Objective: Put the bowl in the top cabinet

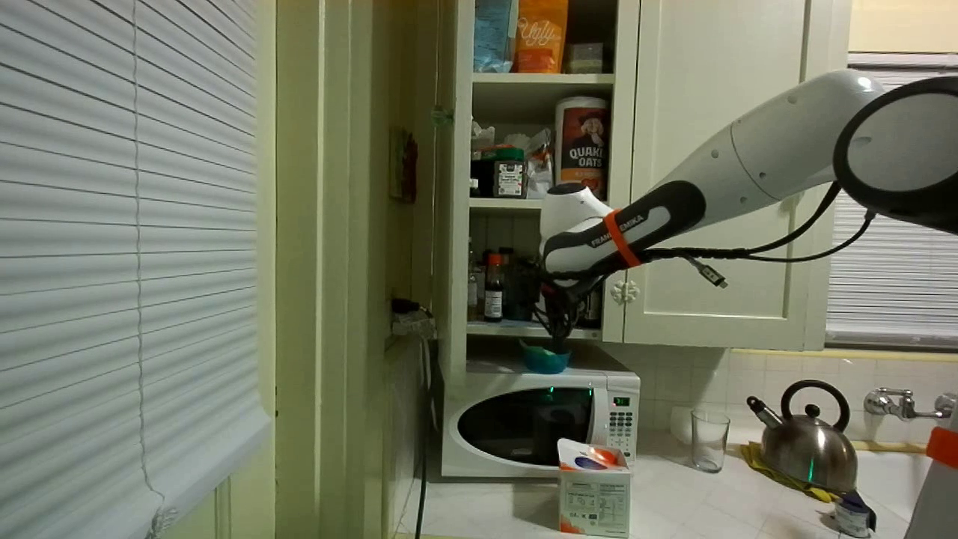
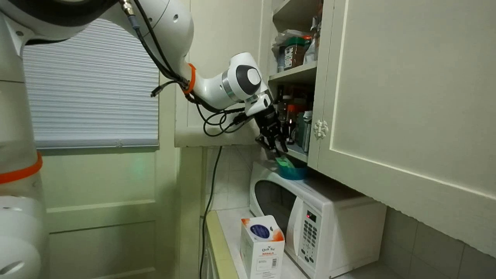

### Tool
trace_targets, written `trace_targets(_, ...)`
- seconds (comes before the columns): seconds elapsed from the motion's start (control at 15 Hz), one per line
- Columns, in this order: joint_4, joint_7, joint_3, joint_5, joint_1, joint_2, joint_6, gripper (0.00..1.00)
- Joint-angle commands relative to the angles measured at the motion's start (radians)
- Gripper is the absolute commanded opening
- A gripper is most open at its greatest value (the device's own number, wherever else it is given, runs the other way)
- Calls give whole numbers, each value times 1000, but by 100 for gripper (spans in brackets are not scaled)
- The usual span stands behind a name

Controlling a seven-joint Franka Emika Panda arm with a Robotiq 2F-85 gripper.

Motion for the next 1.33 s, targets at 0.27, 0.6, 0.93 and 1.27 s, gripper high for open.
trace_targets(0.27,-97,-145,-4,115,2,-93,30,99)
trace_targets(0.6,-77,-221,5,155,-16,-64,-1,100)
trace_targets(0.93,-75,-256,-7,168,-22,-19,10,100)
trace_targets(1.27,-67,-237,-28,165,-30,32,16,93)
